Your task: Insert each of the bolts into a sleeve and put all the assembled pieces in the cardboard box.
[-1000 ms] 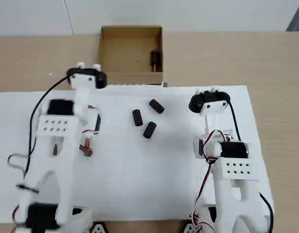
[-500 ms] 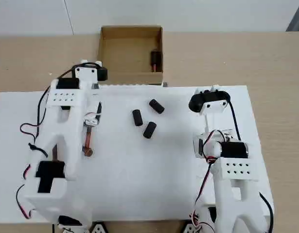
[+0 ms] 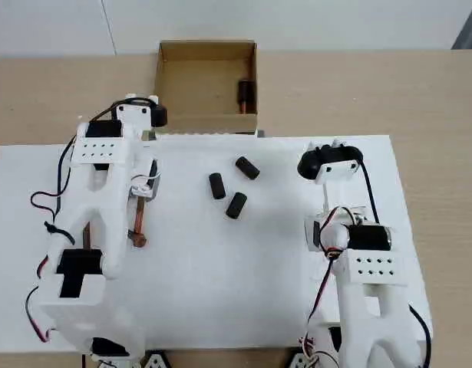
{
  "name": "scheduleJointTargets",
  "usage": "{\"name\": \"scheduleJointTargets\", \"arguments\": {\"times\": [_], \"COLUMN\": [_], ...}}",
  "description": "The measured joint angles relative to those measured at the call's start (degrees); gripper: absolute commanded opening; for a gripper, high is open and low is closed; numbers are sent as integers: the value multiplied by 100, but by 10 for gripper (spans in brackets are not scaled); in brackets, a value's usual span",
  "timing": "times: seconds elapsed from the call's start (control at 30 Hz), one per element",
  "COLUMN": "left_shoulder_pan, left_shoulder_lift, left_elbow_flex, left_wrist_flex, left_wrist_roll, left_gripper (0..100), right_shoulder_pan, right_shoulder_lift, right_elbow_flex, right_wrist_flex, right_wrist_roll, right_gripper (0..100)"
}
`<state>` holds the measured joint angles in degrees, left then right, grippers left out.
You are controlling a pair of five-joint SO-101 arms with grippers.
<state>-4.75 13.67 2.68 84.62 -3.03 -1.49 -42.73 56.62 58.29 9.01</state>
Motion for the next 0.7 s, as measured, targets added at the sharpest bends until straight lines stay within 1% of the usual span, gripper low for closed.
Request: {"name": "scheduleJointTargets", "arguments": {"times": [0.1, 0.3, 0.5, 0.7], "left_shoulder_pan": [-53, -62, -62, -62], "left_shoulder_lift": [26, 475, 536, 686], "left_elbow_flex": [0, -26, -26, -26], "left_wrist_flex": [-114, -229, -413, -615], "left_wrist_roll": [9, 9, 9, 9], "left_gripper": [119, 119, 118, 65], "right_shoulder_pan": [0, 0, 0, 0], "right_shoulder_lift": [0, 0, 0, 0], "right_elbow_flex": [0, 0, 0, 0], "right_wrist_flex": [0, 0, 0, 0], "right_wrist_roll": [0, 0, 0, 0], "right_gripper": [3, 3, 3, 3]}}
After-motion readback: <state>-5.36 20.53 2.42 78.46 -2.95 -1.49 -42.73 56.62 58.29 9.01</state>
